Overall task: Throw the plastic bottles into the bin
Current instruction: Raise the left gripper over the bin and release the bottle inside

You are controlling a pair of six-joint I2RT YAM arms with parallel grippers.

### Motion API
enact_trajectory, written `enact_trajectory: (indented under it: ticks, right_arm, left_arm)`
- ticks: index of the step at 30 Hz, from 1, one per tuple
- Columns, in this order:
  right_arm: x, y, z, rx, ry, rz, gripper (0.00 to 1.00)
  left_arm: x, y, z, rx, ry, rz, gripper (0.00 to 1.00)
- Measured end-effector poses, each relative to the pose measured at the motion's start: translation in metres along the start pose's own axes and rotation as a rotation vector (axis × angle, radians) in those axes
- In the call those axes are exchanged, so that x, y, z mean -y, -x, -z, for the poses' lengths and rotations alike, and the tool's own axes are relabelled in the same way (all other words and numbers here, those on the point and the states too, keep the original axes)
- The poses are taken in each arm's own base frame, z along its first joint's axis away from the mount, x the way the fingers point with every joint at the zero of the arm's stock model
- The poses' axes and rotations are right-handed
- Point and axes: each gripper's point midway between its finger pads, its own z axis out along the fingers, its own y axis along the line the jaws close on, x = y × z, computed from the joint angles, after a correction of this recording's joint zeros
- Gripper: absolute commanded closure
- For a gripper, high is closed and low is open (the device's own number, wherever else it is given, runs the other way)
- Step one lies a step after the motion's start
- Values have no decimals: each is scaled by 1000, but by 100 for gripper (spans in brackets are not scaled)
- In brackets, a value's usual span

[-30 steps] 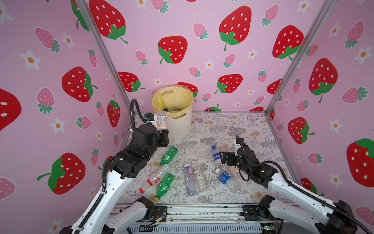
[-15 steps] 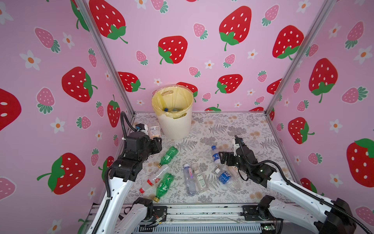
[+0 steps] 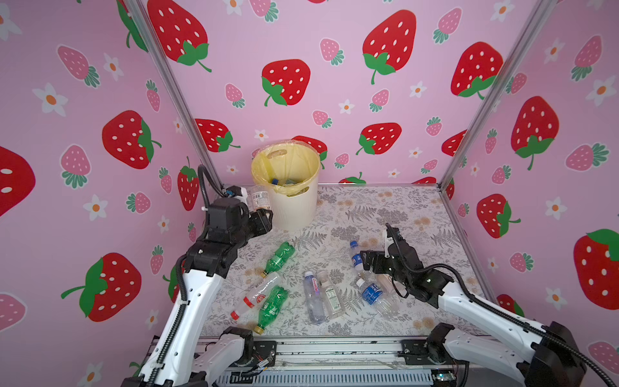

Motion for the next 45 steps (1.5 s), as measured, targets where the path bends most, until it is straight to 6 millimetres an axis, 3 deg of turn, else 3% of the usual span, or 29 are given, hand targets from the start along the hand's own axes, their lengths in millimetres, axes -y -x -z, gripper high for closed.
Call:
enact_trajectory:
  ticks: [4,6,7,9,12,15,18,25,27,30,39,45]
  right_arm:
    - [-2,-1,-4,-4,8,-1,1]
    - [-3,-2,-6,-9,9,0,1]
    - [-3,-3,-6,-12,9,1,1]
    - [-3,-3,-7,-15,10,1,1]
    - [-3,-4,-7,-16,12,1,1]
    - [-3,-3,-6,-14,14,0,1]
    - [-5,1,-2,-1,20,-3,1]
    - [-4,0,-2,-2,17,-2,1]
    - [-3,-2,-5,-10,11,0,1]
    - [-1,-6,-8,-27,1,5,1]
    - [-3,-7,-15,-52,-12,17,1]
    - [-2,-11,-20,-79,-24,24,1]
  left_arm:
    - [28,52,-20,41,-46,16,49]
    - [36,73,-36,49,-50,24,35]
    - [40,83,-45,43,-48,25,21]
    - [47,106,-69,38,-36,13,4]
    - [49,130,-105,39,-14,-5,1]
    - [44,129,-121,2,9,-7,1]
    - [44,129,-112,-2,12,-5,1]
    - [72,148,-37,110,-86,-8,1]
    - [76,145,-20,131,-113,-10,1]
    - [73,132,-12,121,-126,-7,1]
    - [51,68,-31,-29,-123,13,1]
    - [42,42,-18,-46,-125,16,1]
